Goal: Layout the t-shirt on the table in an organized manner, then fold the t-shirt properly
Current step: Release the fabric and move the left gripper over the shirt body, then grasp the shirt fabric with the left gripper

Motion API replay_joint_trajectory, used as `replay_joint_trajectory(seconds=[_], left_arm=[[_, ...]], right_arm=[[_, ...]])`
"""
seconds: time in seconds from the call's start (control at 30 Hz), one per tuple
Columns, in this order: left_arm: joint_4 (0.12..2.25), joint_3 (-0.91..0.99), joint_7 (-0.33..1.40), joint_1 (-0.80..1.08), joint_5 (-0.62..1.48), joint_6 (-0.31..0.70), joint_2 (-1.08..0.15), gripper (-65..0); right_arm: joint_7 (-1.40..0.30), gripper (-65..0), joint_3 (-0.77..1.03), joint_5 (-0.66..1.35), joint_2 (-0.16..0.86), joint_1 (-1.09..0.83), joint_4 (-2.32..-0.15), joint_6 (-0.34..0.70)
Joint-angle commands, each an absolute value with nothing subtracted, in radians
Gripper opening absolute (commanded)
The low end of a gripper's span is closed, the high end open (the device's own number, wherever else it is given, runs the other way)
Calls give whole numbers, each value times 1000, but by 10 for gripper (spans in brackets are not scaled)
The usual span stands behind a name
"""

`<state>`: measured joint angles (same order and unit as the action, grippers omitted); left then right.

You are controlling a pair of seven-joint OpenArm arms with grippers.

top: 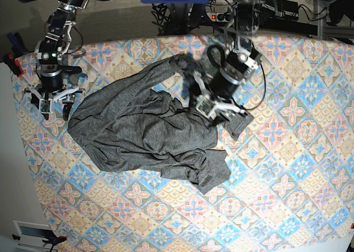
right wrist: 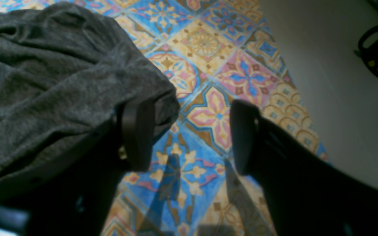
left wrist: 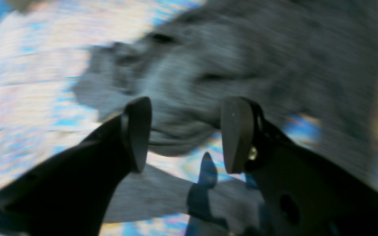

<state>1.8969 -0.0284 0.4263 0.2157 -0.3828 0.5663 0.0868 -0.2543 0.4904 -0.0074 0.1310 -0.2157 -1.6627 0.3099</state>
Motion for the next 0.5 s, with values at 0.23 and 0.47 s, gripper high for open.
replay_joint_trajectory(seconds=[0.23,0.47], left_arm=[[1773,8,611,5,-367,568,91,-314],[1639,10,559,-50,-369,568,88,-314]], right_arm=[[-223,-300,493,1,142,-206,-1681,305],[-223,-300,493,1,142,-206,-1679,305]])
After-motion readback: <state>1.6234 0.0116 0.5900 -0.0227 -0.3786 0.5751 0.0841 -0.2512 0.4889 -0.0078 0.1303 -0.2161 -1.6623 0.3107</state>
